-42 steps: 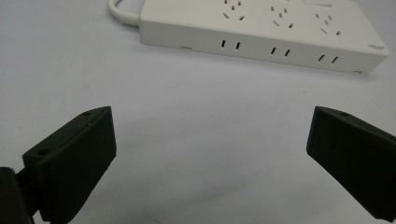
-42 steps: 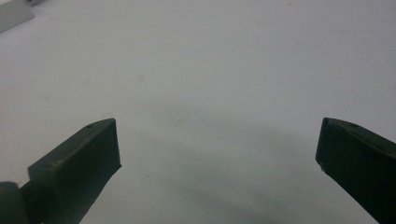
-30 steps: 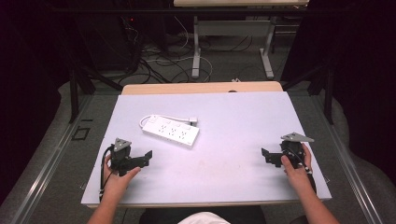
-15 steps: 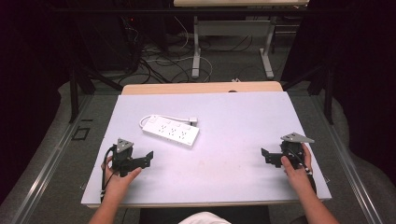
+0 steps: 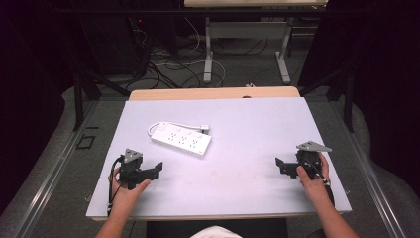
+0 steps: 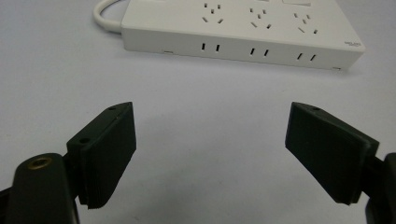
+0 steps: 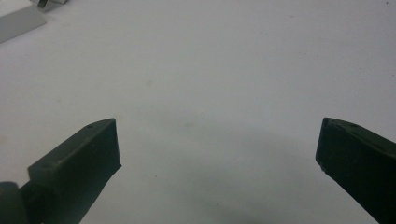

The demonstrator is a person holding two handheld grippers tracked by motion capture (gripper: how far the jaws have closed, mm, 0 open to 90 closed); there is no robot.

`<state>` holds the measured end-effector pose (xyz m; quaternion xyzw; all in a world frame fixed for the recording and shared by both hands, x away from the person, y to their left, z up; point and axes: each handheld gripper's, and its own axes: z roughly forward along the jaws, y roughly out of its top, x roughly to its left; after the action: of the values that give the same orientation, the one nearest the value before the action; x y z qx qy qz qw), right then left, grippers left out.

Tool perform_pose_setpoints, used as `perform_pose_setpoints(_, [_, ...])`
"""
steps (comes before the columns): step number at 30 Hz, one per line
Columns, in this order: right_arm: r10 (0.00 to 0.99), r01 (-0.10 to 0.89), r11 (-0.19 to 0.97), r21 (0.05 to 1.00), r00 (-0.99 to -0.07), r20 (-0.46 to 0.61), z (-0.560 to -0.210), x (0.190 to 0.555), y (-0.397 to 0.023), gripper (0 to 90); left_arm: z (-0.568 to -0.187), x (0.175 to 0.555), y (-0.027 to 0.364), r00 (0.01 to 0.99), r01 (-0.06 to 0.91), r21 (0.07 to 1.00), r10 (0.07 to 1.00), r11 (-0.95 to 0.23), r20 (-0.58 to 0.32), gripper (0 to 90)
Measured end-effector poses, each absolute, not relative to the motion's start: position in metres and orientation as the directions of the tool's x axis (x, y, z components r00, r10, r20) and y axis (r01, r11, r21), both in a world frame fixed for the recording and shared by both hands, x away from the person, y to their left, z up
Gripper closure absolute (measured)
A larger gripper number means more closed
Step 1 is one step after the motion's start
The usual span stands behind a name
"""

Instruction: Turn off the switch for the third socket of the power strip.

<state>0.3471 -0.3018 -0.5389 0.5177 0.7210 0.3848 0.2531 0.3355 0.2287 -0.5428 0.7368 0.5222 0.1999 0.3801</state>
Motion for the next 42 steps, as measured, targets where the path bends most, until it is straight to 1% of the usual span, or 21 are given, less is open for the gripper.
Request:
perform_pose_setpoints(7, [0.941,0.551,0.171,0.817,-0.338,0.031,-0.54,0.349,-0.303,0.0,-0.545,0.335,0.226,0.383,0.618,0.766,0.918,-0.174,-0.101,18.9])
perform_pose_setpoints(9, [0.939,0.545,0.178,0.819,-0.343,0.024,-0.539,0.349,-0.302,0.0,-0.544,0.334,0.225,0.4,0.627,0.753,0.912,-0.198,-0.093,19.8])
perform_pose_setpoints(14, [0.937,0.541,0.181,0.821,-0.348,0.023,-0.539,0.349,-0.301,0.0,-0.542,0.334,0.22,0.421,0.61,0.768,0.902,-0.198,-0.101,21.2])
perform_pose_setpoints(15, [0.937,0.543,0.176,0.821,-0.348,0.029,-0.539,0.349,-0.3,0.0,-0.54,0.334,0.217,0.438,0.601,0.768,0.895,-0.22,-0.086,21.4])
perform_pose_setpoints(17, [0.938,0.546,0.174,0.82,-0.345,0.031,-0.539,0.35,-0.301,0.0,-0.54,0.334,0.215,0.439,0.6,0.77,0.894,-0.218,-0.09,22.4])
perform_pose_setpoints(19, [0.938,0.546,0.176,0.819,-0.346,0.028,-0.54,0.35,-0.301,0.0,-0.539,0.334,0.212,0.451,0.594,0.769,0.889,-0.236,-0.076,22.4])
perform_pose_setpoints(21, [0.938,0.546,0.177,0.819,-0.347,0.028,-0.54,0.35,-0.302,0.0,-0.539,0.334,0.208,0.469,0.581,0.769,0.882,-0.265,-0.051,22.4])
perform_pose_setpoints(25, [0.937,0.543,0.174,0.821,-0.348,0.031,-0.539,0.35,-0.302,0.0,-0.538,0.335,0.205,0.472,0.586,0.768,0.879,-0.258,-0.065,23.6])
perform_pose_setpoints(27, [0.937,0.544,0.171,0.821,-0.347,0.035,-0.539,0.35,-0.302,0.0,-0.537,0.336,0.204,0.483,0.58,0.766,0.874,-0.277,-0.05,23.7])
perform_pose_setpoints(32, [0.937,0.55,0.163,0.819,-0.345,0.046,-0.539,0.35,-0.302,0.0,-0.531,0.337,0.201,0.491,0.58,0.764,0.87,-0.285,-0.048,23.7])
perform_pose_setpoints(38, [0.938,0.549,0.168,0.819,-0.345,0.038,-0.539,0.349,-0.302,0.0,-0.522,0.341,0.196,0.49,0.597,0.757,0.868,-0.265,-0.083,23.7])
perform_pose_setpoints(42, [0.937,0.548,0.169,0.819,-0.346,0.039,-0.539,0.35,-0.302,0.0,-0.517,0.344,0.193,0.492,0.591,0.759,0.867,-0.273,-0.072,23.6])
